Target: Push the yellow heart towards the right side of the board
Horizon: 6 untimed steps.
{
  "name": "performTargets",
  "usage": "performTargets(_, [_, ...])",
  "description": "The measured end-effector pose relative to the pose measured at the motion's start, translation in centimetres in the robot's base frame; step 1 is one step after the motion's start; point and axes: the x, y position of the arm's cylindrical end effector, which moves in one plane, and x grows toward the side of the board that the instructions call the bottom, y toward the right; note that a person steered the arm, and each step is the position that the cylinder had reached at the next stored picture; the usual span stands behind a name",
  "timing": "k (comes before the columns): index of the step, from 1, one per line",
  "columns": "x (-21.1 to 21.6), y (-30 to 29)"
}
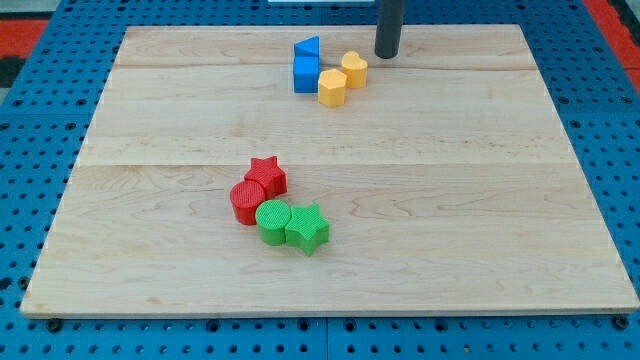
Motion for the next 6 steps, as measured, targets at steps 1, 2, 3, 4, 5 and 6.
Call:
performTargets(1, [0.0,0.0])
performTargets(2, [0.1,-0.1])
performTargets(3, [0.6,-2.3])
performTargets(4, [0.6,-2.4])
performTargets(5, [0.6,-2.4])
performTargets(6, [0.9,-3.0])
